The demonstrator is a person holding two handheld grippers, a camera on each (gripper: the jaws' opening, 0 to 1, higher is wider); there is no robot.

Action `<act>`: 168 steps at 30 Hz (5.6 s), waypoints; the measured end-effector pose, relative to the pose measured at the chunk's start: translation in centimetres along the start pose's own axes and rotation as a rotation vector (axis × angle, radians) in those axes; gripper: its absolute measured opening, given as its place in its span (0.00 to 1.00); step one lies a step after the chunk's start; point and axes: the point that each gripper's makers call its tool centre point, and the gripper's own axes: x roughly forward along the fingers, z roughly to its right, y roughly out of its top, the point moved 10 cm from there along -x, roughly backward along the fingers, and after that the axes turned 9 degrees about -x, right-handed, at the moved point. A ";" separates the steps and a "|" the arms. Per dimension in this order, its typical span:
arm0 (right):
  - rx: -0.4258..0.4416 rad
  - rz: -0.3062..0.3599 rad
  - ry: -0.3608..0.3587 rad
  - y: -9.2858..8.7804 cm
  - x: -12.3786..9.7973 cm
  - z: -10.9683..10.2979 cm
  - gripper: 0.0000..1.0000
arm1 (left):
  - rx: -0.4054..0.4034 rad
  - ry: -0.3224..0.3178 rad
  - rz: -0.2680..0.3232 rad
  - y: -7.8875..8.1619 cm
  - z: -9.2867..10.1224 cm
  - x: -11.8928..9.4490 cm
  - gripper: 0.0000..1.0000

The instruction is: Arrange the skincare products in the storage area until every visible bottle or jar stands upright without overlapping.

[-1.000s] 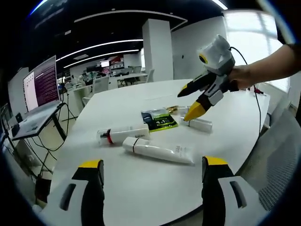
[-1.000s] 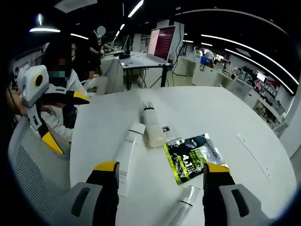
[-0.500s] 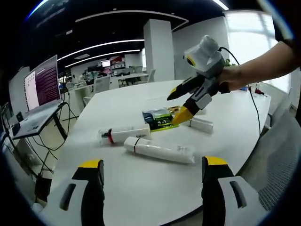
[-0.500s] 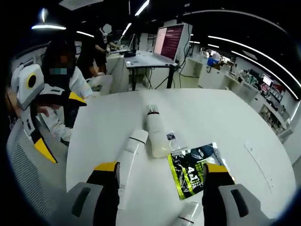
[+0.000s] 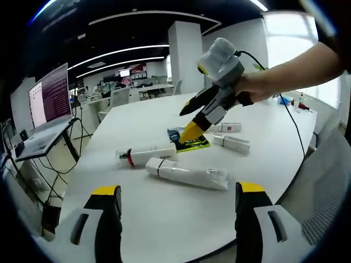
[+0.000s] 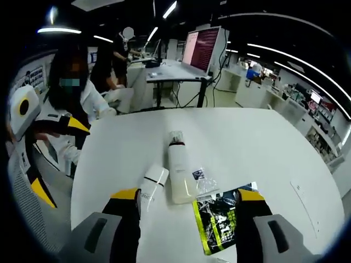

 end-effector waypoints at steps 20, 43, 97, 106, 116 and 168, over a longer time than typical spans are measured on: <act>-0.074 -0.045 0.083 2.6 5.6 0.6 0.69 | -0.018 0.014 0.008 0.0 -0.1 -0.1 0.79; -0.108 -0.149 0.206 3.4 10.9 1.2 0.61 | -0.034 0.027 0.003 -0.1 -0.3 -0.1 0.78; -0.071 -0.221 0.187 4.6 15.6 1.1 0.19 | -0.021 0.029 -0.027 -0.3 -0.4 0.0 0.77; -0.070 -0.142 0.151 5.4 12.5 1.1 0.19 | -0.016 0.032 -0.031 -0.3 -0.5 0.0 0.76; -0.025 -0.081 0.091 5.2 9.4 2.1 0.19 | -0.007 0.033 -0.034 -0.4 -0.6 0.0 0.76; 0.074 0.164 -0.049 0.8 -9.0 -5.7 0.19 | -0.080 -0.056 -0.036 1.4 -0.4 -0.7 0.76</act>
